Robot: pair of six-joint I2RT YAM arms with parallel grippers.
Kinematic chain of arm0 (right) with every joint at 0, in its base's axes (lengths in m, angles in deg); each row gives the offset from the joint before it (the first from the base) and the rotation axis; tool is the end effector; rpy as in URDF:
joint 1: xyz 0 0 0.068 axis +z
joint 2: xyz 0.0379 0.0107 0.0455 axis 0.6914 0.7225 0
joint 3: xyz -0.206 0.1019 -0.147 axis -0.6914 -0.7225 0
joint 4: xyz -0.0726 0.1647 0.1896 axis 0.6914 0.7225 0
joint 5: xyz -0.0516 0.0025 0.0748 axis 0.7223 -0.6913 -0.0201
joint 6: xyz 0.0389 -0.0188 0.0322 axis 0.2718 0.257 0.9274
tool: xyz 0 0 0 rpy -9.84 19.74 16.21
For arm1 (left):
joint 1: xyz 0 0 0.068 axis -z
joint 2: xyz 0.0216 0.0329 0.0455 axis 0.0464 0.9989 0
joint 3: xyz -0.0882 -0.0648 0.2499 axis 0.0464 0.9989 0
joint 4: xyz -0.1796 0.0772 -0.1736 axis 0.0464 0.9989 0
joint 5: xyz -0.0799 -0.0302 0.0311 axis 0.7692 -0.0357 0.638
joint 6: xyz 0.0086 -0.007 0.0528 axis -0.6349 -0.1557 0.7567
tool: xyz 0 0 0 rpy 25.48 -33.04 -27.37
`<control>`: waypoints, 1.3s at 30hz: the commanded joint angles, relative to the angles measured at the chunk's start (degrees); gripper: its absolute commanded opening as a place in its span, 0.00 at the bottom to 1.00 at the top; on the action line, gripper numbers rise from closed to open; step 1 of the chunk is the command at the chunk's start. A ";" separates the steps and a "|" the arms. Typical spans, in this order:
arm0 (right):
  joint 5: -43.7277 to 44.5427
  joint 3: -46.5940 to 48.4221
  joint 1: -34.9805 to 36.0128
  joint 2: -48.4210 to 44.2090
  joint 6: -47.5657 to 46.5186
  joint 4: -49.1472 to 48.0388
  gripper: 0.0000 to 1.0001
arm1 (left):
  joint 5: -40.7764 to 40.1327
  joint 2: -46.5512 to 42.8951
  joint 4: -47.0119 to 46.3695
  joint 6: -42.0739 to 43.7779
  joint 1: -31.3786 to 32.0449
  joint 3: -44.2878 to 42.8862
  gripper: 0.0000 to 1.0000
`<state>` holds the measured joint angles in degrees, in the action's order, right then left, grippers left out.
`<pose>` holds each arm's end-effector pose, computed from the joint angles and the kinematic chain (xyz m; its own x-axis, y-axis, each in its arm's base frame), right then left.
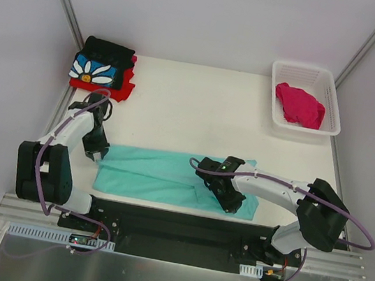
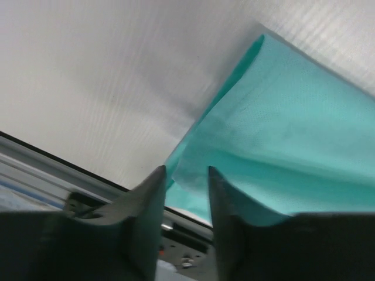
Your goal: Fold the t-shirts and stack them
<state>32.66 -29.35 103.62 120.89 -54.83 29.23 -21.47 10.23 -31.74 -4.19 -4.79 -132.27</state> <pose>0.1280 0.2076 0.1861 -0.5964 -0.8026 -0.0106 -0.7874 0.5876 -0.1861 0.2498 0.0159 0.2056 -0.8464 -0.4482 -0.2875 -0.4845 0.8722 0.0668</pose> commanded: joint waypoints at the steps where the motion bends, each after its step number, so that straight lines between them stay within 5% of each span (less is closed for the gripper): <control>1: 2.36 0.17 0.24 -1.46 0.94 2.93 0.01 | -1.85 0.31 1.23 1.70 -1.21 -0.68 0.51; 2: 2.55 0.34 0.24 -1.03 1.03 3.28 0.03 | -1.76 0.14 1.41 1.79 -1.21 -0.95 0.53; 3: 2.99 0.43 0.24 -0.94 1.38 3.98 0.19 | -1.59 0.05 1.58 1.79 -1.21 -1.30 0.58; 4: 3.95 0.60 0.24 -0.85 1.73 4.16 0.26 | -0.89 -0.13 2.02 1.70 -1.21 -2.00 0.72; 5: 4.39 0.78 0.24 -1.02 1.91 4.25 0.33 | -0.45 -0.48 2.11 1.79 -1.21 -2.53 0.98; 6: 4.92 1.39 0.33 -1.20 2.52 4.51 0.54 | -0.09 -0.83 2.46 1.62 -1.21 -3.06 0.99; 7: 5.97 2.01 0.33 -1.55 2.88 4.51 0.62 | 1.04 -1.09 2.81 1.53 -1.12 -4.11 0.99; 11: 6.42 7.71 -0.02 -2.08 3.41 3.73 0.72 | 3.16 -1.71 2.73 0.82 -0.60 -5.78 0.99; 15: 4.75 11.33 -1.69 -2.34 2.53 0.31 0.73 | 4.30 0.13 2.64 0.74 0.46 -6.93 0.99; 28: -13.17 2.80 -10.39 -1.12 2.44 -19.03 0.69 | 5.01 7.16 0.44 -2.69 9.16 -8.16 0.99; 39: -13.63 2.10 -8.29 1.09 3.58 -18.43 0.66 | 2.28 7.87 0.27 -1.99 9.86 -6.84 0.99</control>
<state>19.28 -26.16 94.64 123.45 -52.41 10.57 -17.47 18.38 -32.20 -5.70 4.87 -138.70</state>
